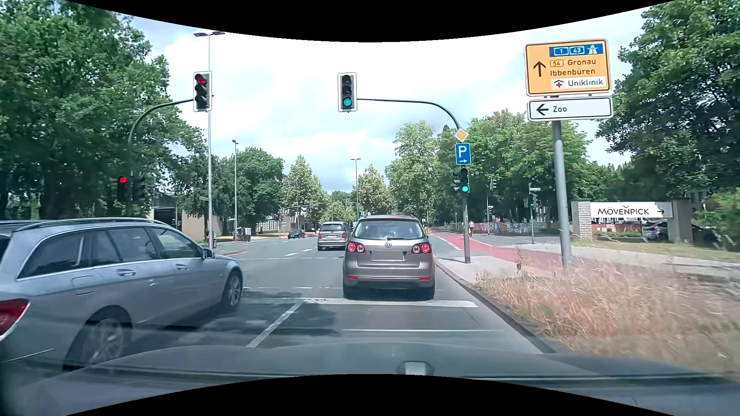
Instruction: Follow the waypoints while adhering to traffic rules and regulations
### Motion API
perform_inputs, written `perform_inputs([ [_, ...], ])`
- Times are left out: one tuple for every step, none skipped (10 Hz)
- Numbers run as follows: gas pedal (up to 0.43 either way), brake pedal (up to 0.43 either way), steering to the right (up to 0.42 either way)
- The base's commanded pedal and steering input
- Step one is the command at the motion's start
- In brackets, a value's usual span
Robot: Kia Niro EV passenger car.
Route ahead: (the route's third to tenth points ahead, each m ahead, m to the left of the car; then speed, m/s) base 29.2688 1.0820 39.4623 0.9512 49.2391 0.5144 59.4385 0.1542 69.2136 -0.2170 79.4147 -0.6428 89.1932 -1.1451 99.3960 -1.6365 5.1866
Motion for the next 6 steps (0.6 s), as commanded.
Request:
perform_inputs([
  [0.079,0.018,0.000],
  [0.000,0.018,0.000],
  [0.000,0.018,-0.001],
  [0.000,0.018,0.000],
  [0.000,0.018,0.000],
  [0.008,0.018,0.000],
])
